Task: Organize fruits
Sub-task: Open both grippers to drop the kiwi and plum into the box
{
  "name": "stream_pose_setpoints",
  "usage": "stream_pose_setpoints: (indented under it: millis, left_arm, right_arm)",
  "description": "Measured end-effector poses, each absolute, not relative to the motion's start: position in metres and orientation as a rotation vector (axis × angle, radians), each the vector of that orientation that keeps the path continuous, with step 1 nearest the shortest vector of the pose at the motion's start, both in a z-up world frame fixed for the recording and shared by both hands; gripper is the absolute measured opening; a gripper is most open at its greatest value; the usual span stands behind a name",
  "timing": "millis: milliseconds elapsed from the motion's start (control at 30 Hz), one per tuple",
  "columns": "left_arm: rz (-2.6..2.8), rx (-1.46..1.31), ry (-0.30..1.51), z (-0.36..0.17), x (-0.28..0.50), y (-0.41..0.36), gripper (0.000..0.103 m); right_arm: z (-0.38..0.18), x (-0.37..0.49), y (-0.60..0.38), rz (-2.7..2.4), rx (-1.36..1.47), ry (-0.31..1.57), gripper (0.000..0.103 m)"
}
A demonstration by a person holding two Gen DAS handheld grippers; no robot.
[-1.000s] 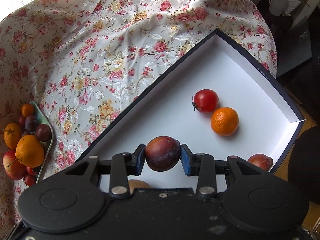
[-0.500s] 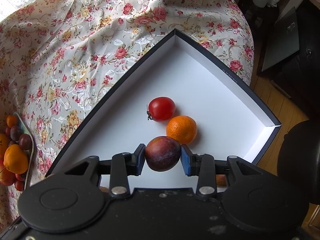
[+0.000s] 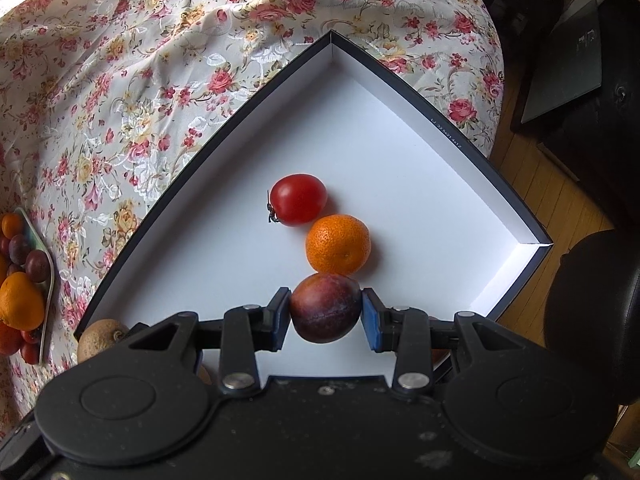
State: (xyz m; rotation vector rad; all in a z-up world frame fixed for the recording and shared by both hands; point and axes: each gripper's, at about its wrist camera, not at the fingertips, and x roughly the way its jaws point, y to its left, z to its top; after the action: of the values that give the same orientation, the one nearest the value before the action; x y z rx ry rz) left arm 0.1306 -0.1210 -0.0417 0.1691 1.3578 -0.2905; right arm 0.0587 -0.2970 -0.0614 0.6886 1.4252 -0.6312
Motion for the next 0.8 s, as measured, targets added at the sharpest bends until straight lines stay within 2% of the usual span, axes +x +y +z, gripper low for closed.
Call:
stream_pose_setpoints:
  millis: [133,300,800]
  left_arm:
    - [-0.292,0.175,1.352,-0.0413,0.1297,-0.1221,0.063]
    - [-0.294,0.194,1.305,-0.0327,0.128,-0.1243,0.063]
    - [-0.288,0.178,1.319,-0.0335,0.1302,-0.1204,0.063]
  right_arm:
    - [-0.0631,0.0593,-0.2993,-0.617,0.686,1.459,0.035]
    - [-0.0634,0.0607,-0.3021,-0.615,0.631,1.498,0.036]
    - [-0.062,0.06,-0.299,-0.616,0.628,1.496,0.036]
